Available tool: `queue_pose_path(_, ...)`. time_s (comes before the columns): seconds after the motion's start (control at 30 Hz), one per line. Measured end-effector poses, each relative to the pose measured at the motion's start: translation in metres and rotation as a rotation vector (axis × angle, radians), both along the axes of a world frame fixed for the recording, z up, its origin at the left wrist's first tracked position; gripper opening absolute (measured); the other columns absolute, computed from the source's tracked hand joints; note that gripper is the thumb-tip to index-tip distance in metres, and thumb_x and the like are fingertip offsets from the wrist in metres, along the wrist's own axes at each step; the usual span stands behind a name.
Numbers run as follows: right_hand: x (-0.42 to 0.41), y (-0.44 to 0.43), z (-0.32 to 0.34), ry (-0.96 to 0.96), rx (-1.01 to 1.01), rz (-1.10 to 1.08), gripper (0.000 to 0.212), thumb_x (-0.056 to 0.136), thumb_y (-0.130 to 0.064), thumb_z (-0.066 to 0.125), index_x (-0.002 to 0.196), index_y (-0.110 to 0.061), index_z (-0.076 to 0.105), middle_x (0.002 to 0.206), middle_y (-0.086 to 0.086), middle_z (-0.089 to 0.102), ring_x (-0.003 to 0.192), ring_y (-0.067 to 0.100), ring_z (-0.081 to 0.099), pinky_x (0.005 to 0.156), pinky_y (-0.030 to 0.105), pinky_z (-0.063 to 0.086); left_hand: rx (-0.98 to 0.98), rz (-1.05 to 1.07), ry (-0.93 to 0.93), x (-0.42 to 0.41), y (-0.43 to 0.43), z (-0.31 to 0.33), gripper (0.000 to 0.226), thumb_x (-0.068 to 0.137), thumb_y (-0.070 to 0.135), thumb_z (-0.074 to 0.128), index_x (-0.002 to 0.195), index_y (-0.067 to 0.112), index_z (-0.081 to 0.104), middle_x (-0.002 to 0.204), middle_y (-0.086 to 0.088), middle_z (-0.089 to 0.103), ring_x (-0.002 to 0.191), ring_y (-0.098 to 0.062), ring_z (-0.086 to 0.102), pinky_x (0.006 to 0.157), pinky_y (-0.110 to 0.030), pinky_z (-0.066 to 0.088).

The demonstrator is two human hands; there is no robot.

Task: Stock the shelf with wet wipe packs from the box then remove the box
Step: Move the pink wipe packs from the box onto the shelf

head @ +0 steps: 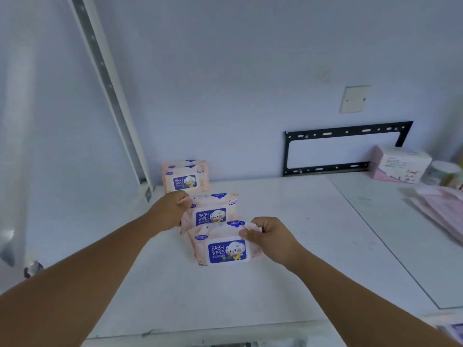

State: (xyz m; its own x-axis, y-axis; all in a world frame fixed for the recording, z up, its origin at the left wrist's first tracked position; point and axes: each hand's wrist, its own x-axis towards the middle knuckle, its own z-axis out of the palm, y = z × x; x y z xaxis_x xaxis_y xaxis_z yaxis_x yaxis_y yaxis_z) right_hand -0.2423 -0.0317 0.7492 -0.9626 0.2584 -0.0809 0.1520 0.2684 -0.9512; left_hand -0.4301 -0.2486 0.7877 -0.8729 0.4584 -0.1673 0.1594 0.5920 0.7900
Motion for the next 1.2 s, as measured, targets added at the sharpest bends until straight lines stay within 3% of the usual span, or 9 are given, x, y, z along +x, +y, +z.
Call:
queue_pose_path(0.23, -0.077, -0.009, -0.012, -0.063, -0.033, -0.008, 0.026, 0.093, -0.029, 0.073, 0.072, -0.016, 0.063, 0.077, -0.005, 0.076, 0.063, 0.003, 0.069, 0.052, 0.016, 0.048, 0.012, 0.096, -0.130, -0.071, -0.004, -0.011, 0.013, 0.101, 0.024, 0.056, 0.105, 0.014, 0.063, 0.123, -0.010, 0.064, 0.113, -0.033, 0.064, 0.087, -0.056, 0.059)
queue_pose_path(0.37, -0.126, -0.013, -0.016, -0.096, -0.043, 0.019, 0.025, 0.093, -0.029, 0.072, 0.087, -0.005, 0.069, 0.082, -0.005, 0.076, 0.066, 0.005, 0.071, 0.050, 0.014, 0.049, 0.017, 0.156, -0.121, -0.099, 0.000, -0.014, 0.015, 0.102, 0.024, 0.055, 0.109, 0.013, 0.062, 0.119, -0.008, 0.064, 0.106, -0.029, 0.065, 0.080, -0.047, 0.061)
queue_pose_path(0.43, -0.149, -0.014, -0.018, -0.114, -0.056, 0.038, 0.020, 0.093, -0.028, 0.073, 0.080, -0.013, 0.069, 0.074, -0.012, 0.073, 0.060, 0.000, 0.069, 0.048, 0.013, 0.047, -0.025, 0.179, -0.094, -0.110, 0.001, -0.015, 0.017, 0.102, 0.024, 0.054, 0.113, 0.014, 0.062, 0.116, -0.007, 0.062, 0.102, -0.027, 0.063, 0.077, -0.042, 0.060)
queue_pose_path(0.53, -0.182, -0.016, -0.025, -0.103, -0.065, 0.048, 0.033, 0.094, -0.021, 0.072, 0.063, -0.021, 0.060, 0.058, -0.014, 0.068, 0.046, -0.005, 0.060, 0.046, 0.013, 0.042, -0.136, 0.172, -0.011, -0.131, -0.003, -0.017, 0.022, 0.102, 0.026, 0.053, 0.116, 0.012, 0.064, 0.115, -0.011, 0.065, 0.103, -0.032, 0.065, 0.084, -0.044, 0.059)
queue_pose_path(0.6, -0.200, -0.018, -0.030, -0.096, -0.083, 0.057, 0.033, 0.094, -0.020, 0.071, 0.062, -0.023, 0.063, 0.062, -0.013, 0.070, 0.050, -0.004, 0.063, 0.049, 0.014, 0.044, -0.190, 0.160, 0.009, -0.141, -0.005, -0.018, 0.021, 0.101, 0.027, 0.055, 0.113, 0.013, 0.066, 0.113, -0.009, 0.068, 0.100, -0.031, 0.067, 0.078, -0.042, 0.060)
queue_pose_path(0.7, -0.226, -0.020, -0.036, -0.096, -0.109, 0.040, 0.019, 0.093, -0.022, 0.072, 0.074, -0.022, 0.072, 0.080, -0.006, 0.078, 0.070, 0.010, 0.075, 0.063, 0.028, 0.058, -0.244, 0.174, 0.044, -0.158, -0.004, -0.016, 0.012, 0.099, 0.028, 0.059, 0.099, 0.018, 0.065, 0.101, -0.006, 0.068, 0.085, -0.021, 0.067, 0.061, -0.028, 0.054)
queue_pose_path(0.8, -0.251, -0.021, -0.040, -0.085, -0.118, 0.018, 0.006, 0.092, -0.025, 0.073, 0.092, -0.020, 0.076, 0.094, -0.001, 0.080, 0.083, 0.019, 0.077, 0.079, 0.041, 0.064, -0.302, 0.192, 0.103, -0.174, 0.000, -0.015, 0.018, 0.098, 0.030, 0.061, 0.101, 0.014, 0.070, 0.100, -0.009, 0.071, 0.081, -0.023, 0.068, 0.060, -0.026, 0.054)
queue_pose_path(1.0, -0.283, -0.021, -0.046, -0.062, -0.067, -0.031, 0.010, 0.091, -0.028, 0.072, 0.097, -0.019, 0.074, 0.097, -0.002, 0.078, 0.082, 0.018, 0.076, 0.076, 0.045, 0.064, -0.292, 0.321, 0.211, -0.195, 0.010, -0.017, 0.030, 0.090, 0.037, 0.073, 0.112, 0.018, 0.075, 0.103, 0.003, 0.070, 0.092, -0.019, 0.065, 0.075, -0.027, 0.048)
queue_pose_path(1.2, -0.299, -0.023, -0.048, -0.060, -0.016, -0.056, 0.011, 0.091, -0.028, 0.070, 0.097, -0.020, 0.074, 0.096, -0.003, 0.078, 0.084, 0.020, 0.075, 0.077, 0.047, 0.063, -0.261, 0.423, 0.186, -0.204, 0.013, -0.021, 0.025, 0.087, 0.037, 0.076, 0.102, 0.017, 0.074, 0.095, 0.002, 0.068, 0.092, -0.020, 0.065, 0.078, -0.030, 0.052)
